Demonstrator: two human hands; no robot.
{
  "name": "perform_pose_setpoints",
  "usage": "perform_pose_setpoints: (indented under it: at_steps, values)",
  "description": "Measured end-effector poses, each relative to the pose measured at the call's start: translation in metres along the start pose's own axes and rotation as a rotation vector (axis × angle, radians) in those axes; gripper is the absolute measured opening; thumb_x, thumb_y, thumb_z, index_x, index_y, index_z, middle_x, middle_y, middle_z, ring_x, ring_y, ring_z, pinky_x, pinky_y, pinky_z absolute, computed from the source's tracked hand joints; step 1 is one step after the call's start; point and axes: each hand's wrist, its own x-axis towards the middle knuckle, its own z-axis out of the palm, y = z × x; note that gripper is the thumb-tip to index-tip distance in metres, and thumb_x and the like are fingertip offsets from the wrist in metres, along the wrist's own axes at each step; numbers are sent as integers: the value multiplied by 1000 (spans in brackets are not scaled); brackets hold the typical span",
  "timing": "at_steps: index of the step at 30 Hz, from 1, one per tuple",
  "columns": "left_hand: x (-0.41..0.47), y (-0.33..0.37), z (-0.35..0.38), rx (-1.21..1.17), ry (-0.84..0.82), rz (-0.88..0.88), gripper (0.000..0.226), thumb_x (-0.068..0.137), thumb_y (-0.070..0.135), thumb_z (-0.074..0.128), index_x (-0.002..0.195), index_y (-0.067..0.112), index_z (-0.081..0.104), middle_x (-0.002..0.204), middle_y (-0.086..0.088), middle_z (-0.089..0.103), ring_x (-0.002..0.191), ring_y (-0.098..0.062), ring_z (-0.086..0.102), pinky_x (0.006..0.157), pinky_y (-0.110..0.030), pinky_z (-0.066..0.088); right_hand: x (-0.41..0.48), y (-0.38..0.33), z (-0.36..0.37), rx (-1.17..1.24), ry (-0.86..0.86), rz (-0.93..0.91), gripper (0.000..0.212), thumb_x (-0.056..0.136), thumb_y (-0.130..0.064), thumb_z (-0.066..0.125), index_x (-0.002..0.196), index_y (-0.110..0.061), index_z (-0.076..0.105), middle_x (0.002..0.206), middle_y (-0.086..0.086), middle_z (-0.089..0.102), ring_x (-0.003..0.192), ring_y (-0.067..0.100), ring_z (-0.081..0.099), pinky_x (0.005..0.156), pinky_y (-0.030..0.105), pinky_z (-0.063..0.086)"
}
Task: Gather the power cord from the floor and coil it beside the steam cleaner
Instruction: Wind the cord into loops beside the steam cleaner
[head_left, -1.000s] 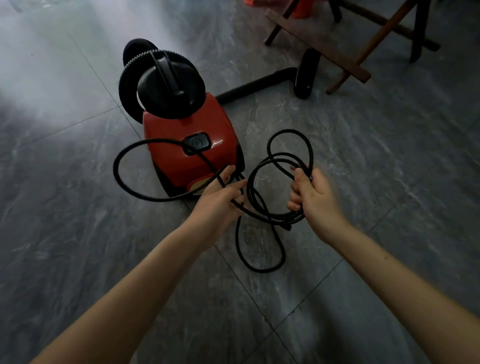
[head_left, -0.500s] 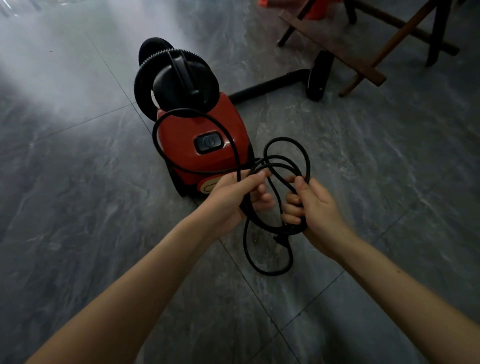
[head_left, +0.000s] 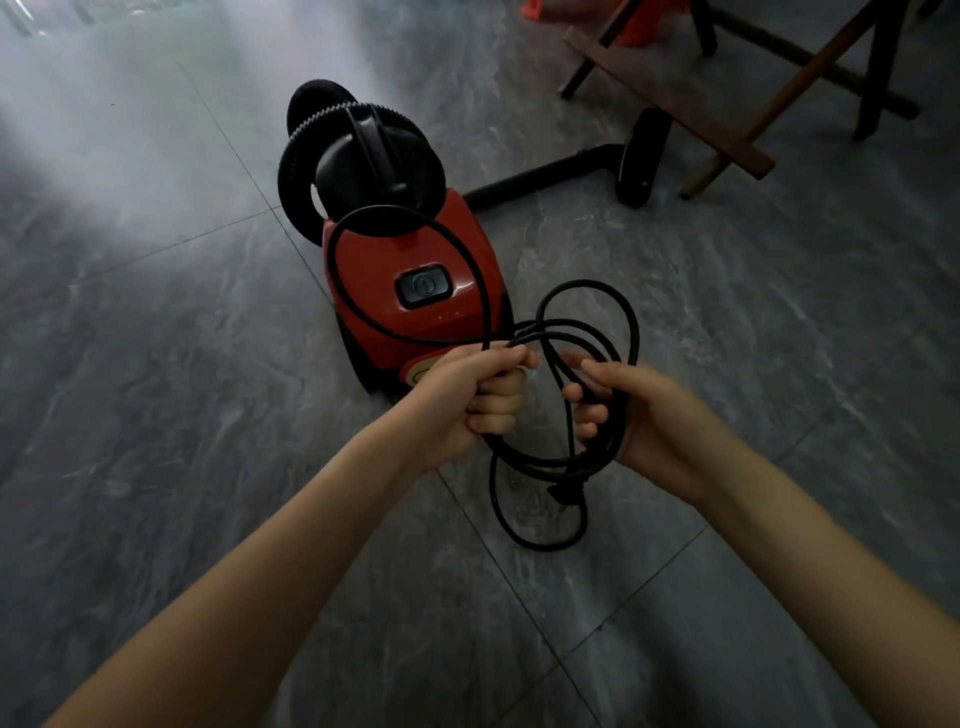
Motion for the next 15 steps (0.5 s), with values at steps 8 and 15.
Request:
perform_pose_setpoints:
  at_steps: [8, 15]
  values:
    - [-4, -2, -2, 155, -36, -60, 24, 100, 16, 46, 83, 11, 62, 52, 9, 29, 38, -3, 25, 32, -15, 26, 0, 1, -5, 74, -52, 135, 31, 85, -31, 58, 91, -3, 69, 52, -7, 38, 38, 4, 32, 35, 17, 29]
    - [-3, -11, 0, 477, 53, 34, 5, 90, 15, 60, 88, 10, 60, 51, 9, 38, 39, -4, 33, 35, -18, 30, -1, 7, -1, -453, 5, -51, 32, 89, -5, 64, 60, -14, 54, 48, -4, 42, 39, 8, 39, 39, 21, 37]
